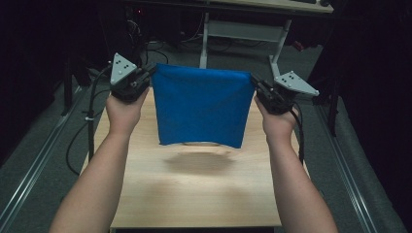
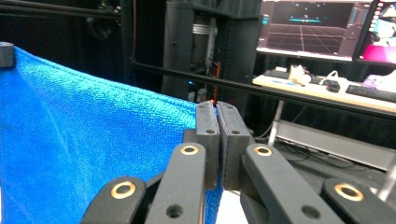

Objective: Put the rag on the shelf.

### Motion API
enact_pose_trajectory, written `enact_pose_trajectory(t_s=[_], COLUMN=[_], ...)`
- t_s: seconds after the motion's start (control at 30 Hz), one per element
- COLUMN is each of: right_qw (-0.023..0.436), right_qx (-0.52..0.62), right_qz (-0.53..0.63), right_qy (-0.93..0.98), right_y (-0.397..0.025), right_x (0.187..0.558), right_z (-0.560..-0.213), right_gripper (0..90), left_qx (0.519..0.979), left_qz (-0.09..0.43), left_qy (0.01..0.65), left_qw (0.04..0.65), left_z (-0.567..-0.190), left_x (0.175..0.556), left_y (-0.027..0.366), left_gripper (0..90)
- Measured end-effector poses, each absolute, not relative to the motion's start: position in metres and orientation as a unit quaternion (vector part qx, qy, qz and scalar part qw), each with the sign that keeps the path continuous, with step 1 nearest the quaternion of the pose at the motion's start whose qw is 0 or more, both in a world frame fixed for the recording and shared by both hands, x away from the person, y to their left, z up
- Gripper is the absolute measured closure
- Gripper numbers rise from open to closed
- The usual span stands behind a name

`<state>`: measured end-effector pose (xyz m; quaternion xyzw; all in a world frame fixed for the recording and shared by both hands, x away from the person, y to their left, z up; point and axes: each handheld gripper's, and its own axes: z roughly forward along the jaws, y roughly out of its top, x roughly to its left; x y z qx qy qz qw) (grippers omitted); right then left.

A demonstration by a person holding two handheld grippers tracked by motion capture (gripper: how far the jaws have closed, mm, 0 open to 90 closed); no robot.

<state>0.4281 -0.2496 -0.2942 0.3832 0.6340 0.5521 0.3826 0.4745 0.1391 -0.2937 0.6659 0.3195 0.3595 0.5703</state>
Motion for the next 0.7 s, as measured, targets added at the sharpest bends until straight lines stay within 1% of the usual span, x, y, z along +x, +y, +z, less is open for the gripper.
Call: enact_pose_trajectory(t_s=[0.17, 0.23, 0.33, 0.57, 0.7], right_qw=[0.381, 0.377, 0.374, 0.366, 0.361], right_qx=[0.398, 0.408, 0.417, 0.417, 0.420], right_qz=[0.538, 0.533, 0.524, 0.504, 0.486], right_qy=[0.637, 0.638, 0.642, 0.661, 0.676], right_y=[-0.250, -0.251, -0.252, -0.252, -0.251], right_x=[0.448, 0.457, 0.469, 0.490, 0.499], right_z=[-0.299, -0.302, -0.309, -0.325, -0.338], right_gripper=[89.1, 89.1, 89.1, 89.1, 89.1], left_qx=[0.669, 0.674, 0.680, 0.698, 0.717], left_qz=[0.347, 0.349, 0.339, 0.323, 0.304], left_qy=[0.332, 0.333, 0.345, 0.368, 0.383], left_qw=[0.567, 0.559, 0.551, 0.522, 0.497], left_z=[-0.302, -0.306, -0.313, -0.336, -0.358], left_x=[0.493, 0.502, 0.514, 0.534, 0.541], left_y=[0.136, 0.132, 0.130, 0.126, 0.124], left_gripper=[87.8, 87.8, 87.8, 87.8, 87.8])
